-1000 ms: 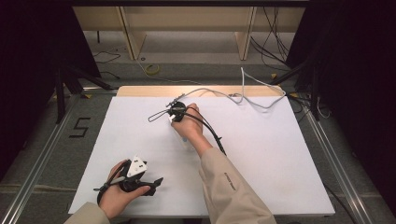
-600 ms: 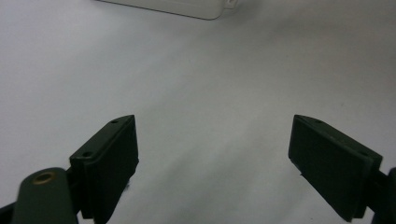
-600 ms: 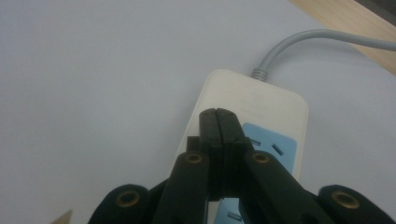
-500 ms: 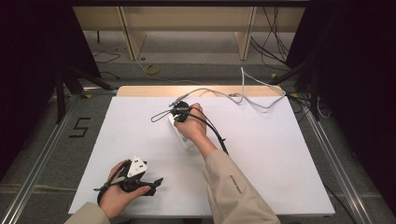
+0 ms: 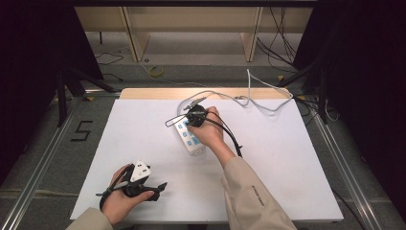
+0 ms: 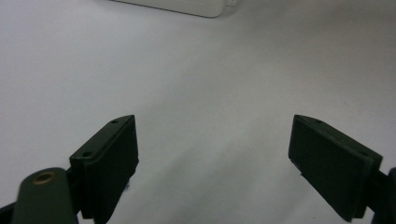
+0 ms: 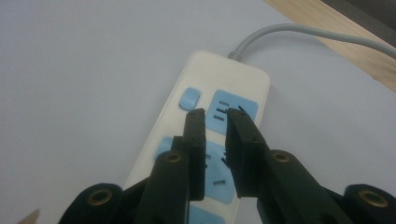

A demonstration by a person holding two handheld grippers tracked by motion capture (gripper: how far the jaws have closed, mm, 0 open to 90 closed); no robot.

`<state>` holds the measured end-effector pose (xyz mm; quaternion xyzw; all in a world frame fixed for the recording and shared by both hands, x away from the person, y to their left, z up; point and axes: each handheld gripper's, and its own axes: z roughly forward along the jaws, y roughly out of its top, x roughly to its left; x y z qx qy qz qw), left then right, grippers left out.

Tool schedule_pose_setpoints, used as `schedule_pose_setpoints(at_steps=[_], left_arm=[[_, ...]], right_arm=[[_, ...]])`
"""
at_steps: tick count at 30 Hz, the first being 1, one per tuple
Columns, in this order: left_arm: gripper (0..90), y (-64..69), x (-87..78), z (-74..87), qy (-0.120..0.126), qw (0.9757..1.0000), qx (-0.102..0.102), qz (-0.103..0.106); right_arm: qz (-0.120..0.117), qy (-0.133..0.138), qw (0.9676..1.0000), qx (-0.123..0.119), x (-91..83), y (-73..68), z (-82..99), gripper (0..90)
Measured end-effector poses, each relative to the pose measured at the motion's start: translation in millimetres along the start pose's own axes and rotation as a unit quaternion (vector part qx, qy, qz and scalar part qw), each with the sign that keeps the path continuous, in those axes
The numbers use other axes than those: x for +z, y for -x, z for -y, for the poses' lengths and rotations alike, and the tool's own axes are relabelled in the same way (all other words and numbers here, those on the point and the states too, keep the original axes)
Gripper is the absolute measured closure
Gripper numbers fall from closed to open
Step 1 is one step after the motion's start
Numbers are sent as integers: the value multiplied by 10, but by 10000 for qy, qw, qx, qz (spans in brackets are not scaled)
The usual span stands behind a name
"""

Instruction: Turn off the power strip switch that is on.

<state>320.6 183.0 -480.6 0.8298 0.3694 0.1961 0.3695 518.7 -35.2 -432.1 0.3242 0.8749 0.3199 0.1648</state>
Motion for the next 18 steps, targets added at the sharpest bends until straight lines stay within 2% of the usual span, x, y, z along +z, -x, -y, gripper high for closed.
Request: schedule_pose_setpoints(at_steps=[8,18], left_arm=[[157,-3,-3,5,-9,10000,-2,-31],[157,-7,2,13,-32,10000,-29,-51]], right_arm=[[-59,139,9999,33,-255,55,241,714],[-49,428,9990,82,-687,122,712,635]])
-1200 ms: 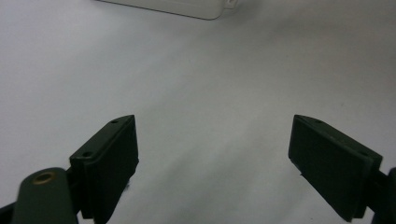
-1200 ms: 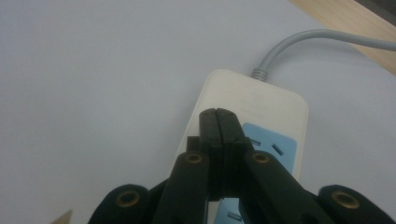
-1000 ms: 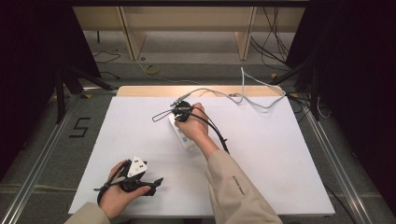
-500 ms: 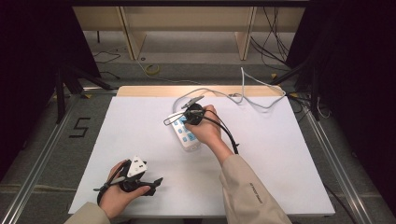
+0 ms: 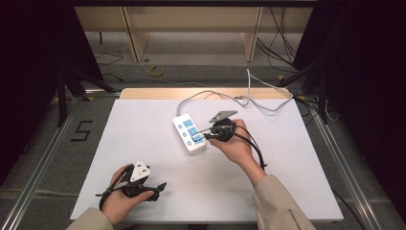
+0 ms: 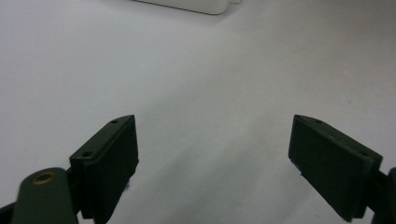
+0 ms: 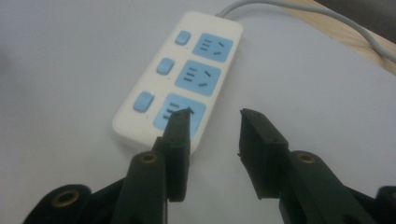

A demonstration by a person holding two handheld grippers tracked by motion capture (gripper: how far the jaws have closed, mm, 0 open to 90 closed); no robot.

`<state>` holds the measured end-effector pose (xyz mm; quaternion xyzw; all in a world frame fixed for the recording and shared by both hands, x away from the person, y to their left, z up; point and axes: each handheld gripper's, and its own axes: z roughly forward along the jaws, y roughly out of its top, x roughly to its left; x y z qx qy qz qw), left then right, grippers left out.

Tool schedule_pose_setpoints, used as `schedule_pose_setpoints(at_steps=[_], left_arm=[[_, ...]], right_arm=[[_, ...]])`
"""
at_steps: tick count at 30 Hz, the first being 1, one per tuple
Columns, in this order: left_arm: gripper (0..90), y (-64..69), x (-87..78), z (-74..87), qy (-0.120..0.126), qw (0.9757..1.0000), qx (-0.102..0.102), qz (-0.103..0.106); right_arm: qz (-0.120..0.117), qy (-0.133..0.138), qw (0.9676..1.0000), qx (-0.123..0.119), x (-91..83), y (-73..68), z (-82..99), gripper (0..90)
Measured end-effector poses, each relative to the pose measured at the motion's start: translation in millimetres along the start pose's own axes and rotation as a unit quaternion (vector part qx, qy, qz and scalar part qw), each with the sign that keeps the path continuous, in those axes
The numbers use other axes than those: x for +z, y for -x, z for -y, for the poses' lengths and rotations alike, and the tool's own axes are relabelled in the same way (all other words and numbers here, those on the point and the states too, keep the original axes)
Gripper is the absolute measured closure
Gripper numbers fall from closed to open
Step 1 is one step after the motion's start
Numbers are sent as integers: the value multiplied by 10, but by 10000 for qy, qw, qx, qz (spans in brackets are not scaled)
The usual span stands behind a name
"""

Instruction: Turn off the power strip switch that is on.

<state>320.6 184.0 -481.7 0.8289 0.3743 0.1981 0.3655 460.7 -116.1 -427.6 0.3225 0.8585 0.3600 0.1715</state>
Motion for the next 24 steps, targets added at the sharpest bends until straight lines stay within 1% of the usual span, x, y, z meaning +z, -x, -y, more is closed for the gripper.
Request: schedule_pose_setpoints(at_steps=[5,8,10,13,16,18,20,24], left_arm=[[157,0,-3,4,-5,10000,1,-8],[157,-5,-2,6,-21,10000,-2,-15],[157,-5,2,7,-27,10000,-5,-32],[157,-2,5,6,-40,10000,-9,-37],[157,-1,-1,-1,-28,10000,22,-51],[157,-5,-5,-2,-24,10000,25,-53],[157,-8,-3,-1,-40,10000,38,-59],[156,6,3,-1,-49,10000,16,-24]], right_arm=[[13,118,9999,105,-287,18,324,598],[91,165,9997,146,-456,7,560,577],[71,237,9995,213,-563,-1,723,557],[124,438,9983,356,-711,1,953,533],[140,629,9966,505,-848,-19,1133,511],[129,723,9960,509,-909,-45,1228,490],[152,759,9958,498,-942,-74,1307,469],[189,788,9948,618,-972,-108,1413,439]])
